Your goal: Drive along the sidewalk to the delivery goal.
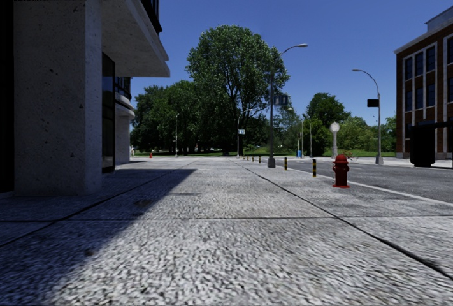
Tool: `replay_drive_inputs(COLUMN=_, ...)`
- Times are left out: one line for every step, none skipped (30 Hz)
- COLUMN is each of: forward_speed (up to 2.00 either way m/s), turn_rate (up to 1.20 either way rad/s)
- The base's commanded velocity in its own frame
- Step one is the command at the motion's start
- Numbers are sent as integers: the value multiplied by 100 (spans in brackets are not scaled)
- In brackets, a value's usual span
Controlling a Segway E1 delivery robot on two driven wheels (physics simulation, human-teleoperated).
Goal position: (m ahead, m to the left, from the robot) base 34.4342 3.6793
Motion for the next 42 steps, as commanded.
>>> replay_drive_inputs(forward_speed=200, turn_rate=0)
replay_drive_inputs(forward_speed=200, turn_rate=0)
replay_drive_inputs(forward_speed=200, turn_rate=0)
replay_drive_inputs(forward_speed=200, turn_rate=0)
replay_drive_inputs(forward_speed=200, turn_rate=0)
replay_drive_inputs(forward_speed=200, turn_rate=0)
replay_drive_inputs(forward_speed=200, turn_rate=0)
replay_drive_inputs(forward_speed=200, turn_rate=0)
replay_drive_inputs(forward_speed=200, turn_rate=0)
replay_drive_inputs(forward_speed=200, turn_rate=0)
replay_drive_inputs(forward_speed=200, turn_rate=0)
replay_drive_inputs(forward_speed=200, turn_rate=0)
replay_drive_inputs(forward_speed=200, turn_rate=0)
replay_drive_inputs(forward_speed=200, turn_rate=0)
replay_drive_inputs(forward_speed=200, turn_rate=0)
replay_drive_inputs(forward_speed=200, turn_rate=0)
replay_drive_inputs(forward_speed=200, turn_rate=0)
replay_drive_inputs(forward_speed=200, turn_rate=0)
replay_drive_inputs(forward_speed=200, turn_rate=0)
replay_drive_inputs(forward_speed=200, turn_rate=0)
replay_drive_inputs(forward_speed=200, turn_rate=0)
replay_drive_inputs(forward_speed=200, turn_rate=0)
replay_drive_inputs(forward_speed=200, turn_rate=0)
replay_drive_inputs(forward_speed=200, turn_rate=0)
replay_drive_inputs(forward_speed=200, turn_rate=0)
replay_drive_inputs(forward_speed=200, turn_rate=0)
replay_drive_inputs(forward_speed=200, turn_rate=0)
replay_drive_inputs(forward_speed=200, turn_rate=0)
replay_drive_inputs(forward_speed=200, turn_rate=0)
replay_drive_inputs(forward_speed=200, turn_rate=0)
replay_drive_inputs(forward_speed=200, turn_rate=0)
replay_drive_inputs(forward_speed=200, turn_rate=0)
replay_drive_inputs(forward_speed=200, turn_rate=0)
replay_drive_inputs(forward_speed=200, turn_rate=0)
replay_drive_inputs(forward_speed=200, turn_rate=0)
replay_drive_inputs(forward_speed=200, turn_rate=0)
replay_drive_inputs(forward_speed=200, turn_rate=0)
replay_drive_inputs(forward_speed=200, turn_rate=0)
replay_drive_inputs(forward_speed=200, turn_rate=0)
replay_drive_inputs(forward_speed=200, turn_rate=14)
replay_drive_inputs(forward_speed=200, turn_rate=14)
replay_drive_inputs(forward_speed=200, turn_rate=24)
